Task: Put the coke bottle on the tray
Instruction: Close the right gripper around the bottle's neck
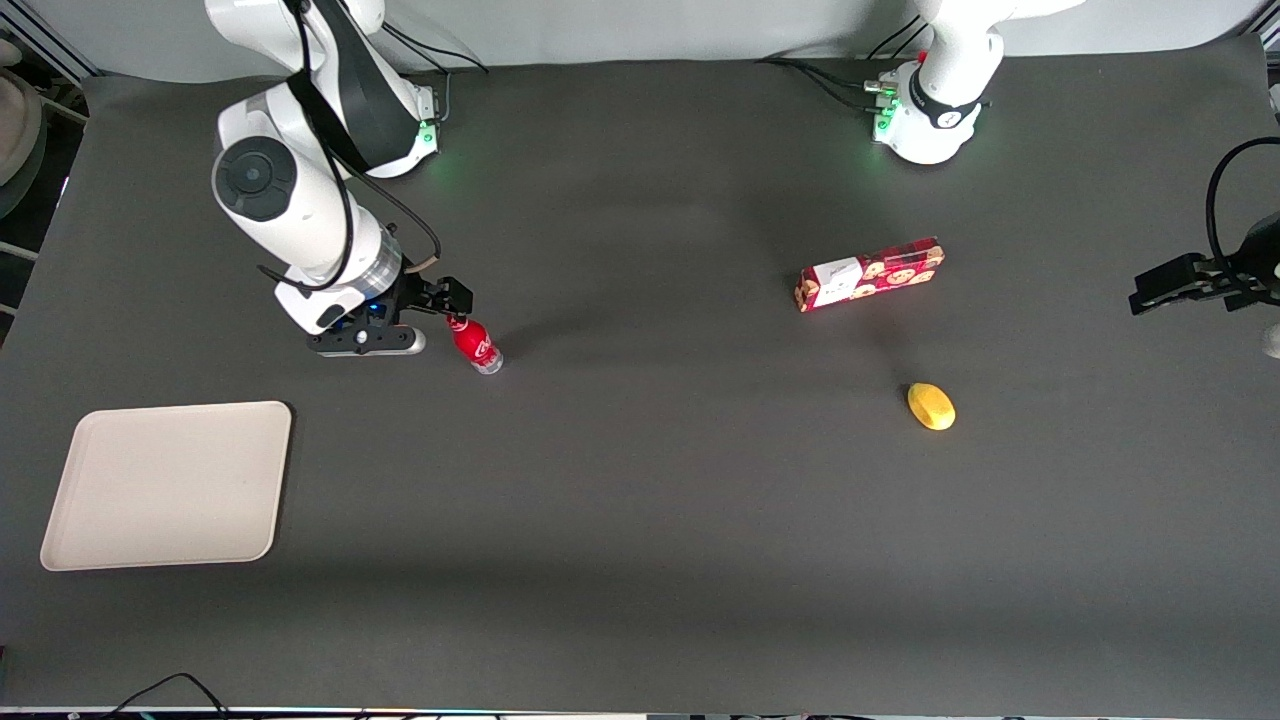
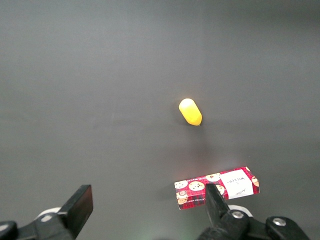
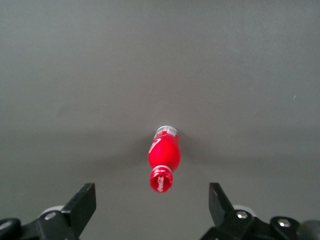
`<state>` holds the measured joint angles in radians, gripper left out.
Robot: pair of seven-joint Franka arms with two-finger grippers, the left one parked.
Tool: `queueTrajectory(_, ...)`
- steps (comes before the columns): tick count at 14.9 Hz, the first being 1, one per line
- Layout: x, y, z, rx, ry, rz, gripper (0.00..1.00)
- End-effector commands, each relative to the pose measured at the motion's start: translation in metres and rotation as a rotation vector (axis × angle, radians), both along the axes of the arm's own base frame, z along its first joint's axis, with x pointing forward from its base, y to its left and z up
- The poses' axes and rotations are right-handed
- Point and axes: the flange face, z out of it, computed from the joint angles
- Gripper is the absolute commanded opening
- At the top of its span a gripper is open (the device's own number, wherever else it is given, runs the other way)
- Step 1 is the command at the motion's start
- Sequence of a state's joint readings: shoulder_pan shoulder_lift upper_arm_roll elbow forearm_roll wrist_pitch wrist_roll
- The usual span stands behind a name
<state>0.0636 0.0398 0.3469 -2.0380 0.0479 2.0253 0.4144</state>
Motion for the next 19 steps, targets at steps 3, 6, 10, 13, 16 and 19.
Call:
queueTrajectory(3,-0.038,-0.01,-0.052,-0.013,-0.061,-0.033,1.0)
queueTrajectory(6,-0.045,0.001,-0.071,-0.029,-0.069,-0.031,1.0)
queueTrajectory(10,-0.047,-0.001,-0.088,-0.029,-0.073,-0.02,1.0)
queueTrajectory(13,-0.043,-0.002,-0.1,-0.029,-0.073,-0.013,1.0)
queueTrajectory(16,-0.042,-0.001,-0.11,-0.021,-0.068,-0.014,1.0)
queueTrajectory(19,-0.042,0.0,-0.114,-0.022,-0.062,-0.012,0.99)
